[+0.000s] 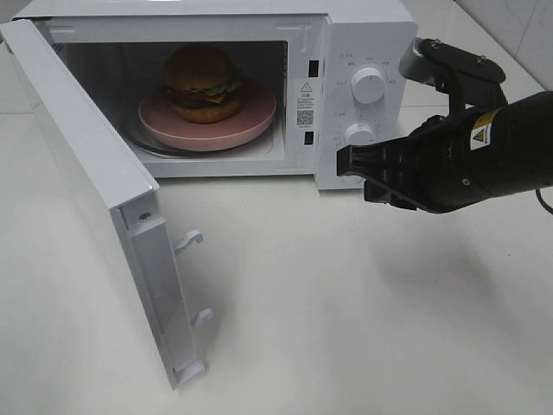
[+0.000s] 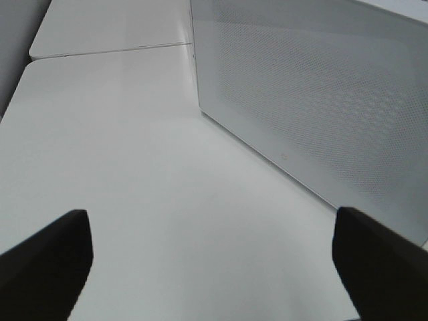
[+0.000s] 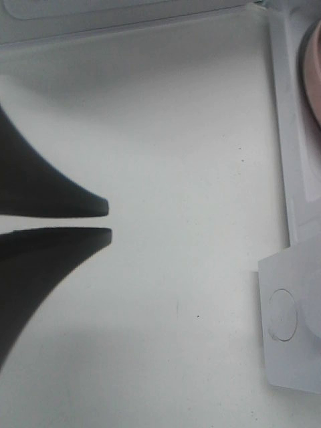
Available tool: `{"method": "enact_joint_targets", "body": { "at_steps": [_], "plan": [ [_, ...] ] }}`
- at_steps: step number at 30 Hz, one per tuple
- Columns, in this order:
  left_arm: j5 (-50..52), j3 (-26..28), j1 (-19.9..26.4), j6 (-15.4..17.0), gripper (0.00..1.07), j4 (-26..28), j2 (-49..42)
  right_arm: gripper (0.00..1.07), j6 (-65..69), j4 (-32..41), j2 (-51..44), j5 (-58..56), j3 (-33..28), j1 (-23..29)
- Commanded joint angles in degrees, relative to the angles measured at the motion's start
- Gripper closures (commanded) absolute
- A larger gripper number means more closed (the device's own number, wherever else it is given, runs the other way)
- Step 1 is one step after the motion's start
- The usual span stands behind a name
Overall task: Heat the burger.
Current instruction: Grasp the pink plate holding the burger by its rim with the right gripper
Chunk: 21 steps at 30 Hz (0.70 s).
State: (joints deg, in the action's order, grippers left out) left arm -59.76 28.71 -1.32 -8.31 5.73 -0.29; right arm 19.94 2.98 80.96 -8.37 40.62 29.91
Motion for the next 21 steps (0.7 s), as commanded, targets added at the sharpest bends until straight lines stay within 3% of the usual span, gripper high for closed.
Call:
{"method": "enact_joint_targets", "body": {
  "at_steps": [1, 7, 12, 21],
  "plan": [
    [0.2, -0.2, 0.1, -0.1, 0.17, 0.3, -1.0, 1.00, -8.4, -0.3, -0.7, -9.5, 4.2, -0.3],
    [0.2, -0.2, 0.1, -0.1, 0.17, 0.3, -1.0, 0.99, -15.6, -0.3, -0.7, -17.7, 8.3, -0.3],
    [0.2, -0.2, 0.1, -0.1, 0.17, 0.3, -1.0, 0.97, -33.6, -1.0, -0.7, -25.8, 13.4, -0.3],
    [0.2, -0.2, 0.1, -0.1, 0.17, 0.3, -1.0, 0.96, -64.2, -3.0, -0.7, -26.6, 14.0, -0.3]
  ]
}}
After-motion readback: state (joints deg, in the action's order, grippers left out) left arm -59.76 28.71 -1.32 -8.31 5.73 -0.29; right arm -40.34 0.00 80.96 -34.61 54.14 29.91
